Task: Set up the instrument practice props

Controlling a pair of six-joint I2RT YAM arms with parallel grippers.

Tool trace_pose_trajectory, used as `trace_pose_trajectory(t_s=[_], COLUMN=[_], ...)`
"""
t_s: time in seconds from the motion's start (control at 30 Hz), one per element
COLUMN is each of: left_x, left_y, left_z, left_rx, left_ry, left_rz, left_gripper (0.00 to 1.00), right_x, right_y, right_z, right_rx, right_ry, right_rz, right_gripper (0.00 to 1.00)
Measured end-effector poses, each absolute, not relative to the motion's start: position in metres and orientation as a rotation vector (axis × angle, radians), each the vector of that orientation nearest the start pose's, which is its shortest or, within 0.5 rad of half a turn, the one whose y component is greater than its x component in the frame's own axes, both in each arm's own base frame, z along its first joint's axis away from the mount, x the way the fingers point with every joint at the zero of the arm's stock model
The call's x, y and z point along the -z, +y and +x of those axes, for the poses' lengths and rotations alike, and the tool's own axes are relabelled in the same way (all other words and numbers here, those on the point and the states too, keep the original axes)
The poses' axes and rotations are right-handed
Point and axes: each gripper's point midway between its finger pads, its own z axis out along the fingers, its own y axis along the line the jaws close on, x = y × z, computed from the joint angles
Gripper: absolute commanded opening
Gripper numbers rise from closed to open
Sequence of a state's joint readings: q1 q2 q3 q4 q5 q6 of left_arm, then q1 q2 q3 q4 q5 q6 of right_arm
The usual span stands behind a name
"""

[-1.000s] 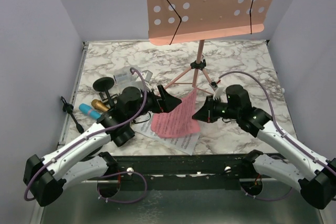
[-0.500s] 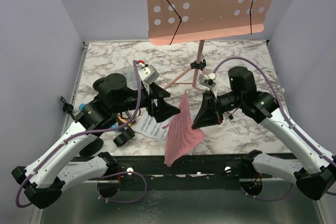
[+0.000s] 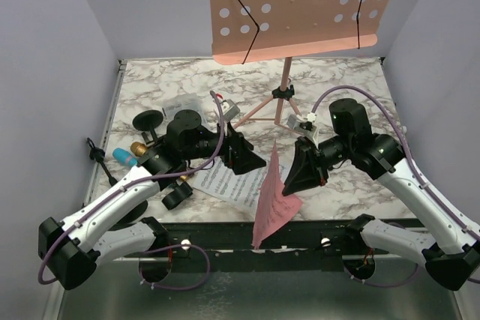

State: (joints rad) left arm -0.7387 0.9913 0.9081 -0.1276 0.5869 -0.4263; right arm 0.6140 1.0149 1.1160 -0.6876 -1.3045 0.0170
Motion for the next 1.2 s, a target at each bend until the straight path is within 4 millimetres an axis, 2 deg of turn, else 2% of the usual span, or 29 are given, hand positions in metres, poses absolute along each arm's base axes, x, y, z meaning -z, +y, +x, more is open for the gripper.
trace_pose_trajectory(t_s=[0.07, 0.2, 0.3, 0.47, 0.63, 0.8, 0.93, 1.1, 1.2], left_x=[-0.289, -0.296, -0.299, -0.301, -0.297, -0.283, -0.27, -0.271, -0.275], left_y=[-0.303, -0.305, -0.308, -0.314, -0.334, -0.352, -0.353, -0.34, -0.329], left_z=[0.171, 0.178, 0.175, 0.164, 0.173, 0.172, 0.153, 0.12, 0.107], left_rx=[1.38, 1.597, 1.695, 1.741, 1.762, 1.851, 1.928, 1.981, 1.981], left_ry=[1.803, 1.704, 1.632, 1.505, 1.438, 1.422, 1.434, 1.402, 1.382], left_rz=[0.725, 0.715, 0.809, 0.995, 1.126, 1.262, 1.347, 1.43, 1.444], left_gripper=[0.93, 0.93, 0.95, 0.97, 0.97, 0.93, 0.84, 0.76, 0.73], right_x=[-0.319, -0.315, -0.317, -0.319, -0.32, -0.32, -0.321, -0.326, -0.327], right_y=[0.25, 0.25, 0.249, 0.248, 0.246, 0.246, 0.244, 0.24, 0.239], right_z=[0.06, 0.057, 0.055, 0.052, 0.049, 0.046, 0.043, 0.038, 0.037], right_rx=[-1.775, -1.808, -1.822, -1.848, -1.862, -1.867, -1.862, -1.845, -1.841], right_ry=[1.645, 1.648, 1.632, 1.608, 1.583, 1.578, 1.572, 1.542, 1.537], right_rz=[-1.35, -1.352, -1.361, -1.377, -1.396, -1.406, -1.408, -1.417, -1.418], right_gripper=[0.0, 0.0, 0.0, 0.0, 0.0, 0.0, 0.0, 0.0, 0.0])
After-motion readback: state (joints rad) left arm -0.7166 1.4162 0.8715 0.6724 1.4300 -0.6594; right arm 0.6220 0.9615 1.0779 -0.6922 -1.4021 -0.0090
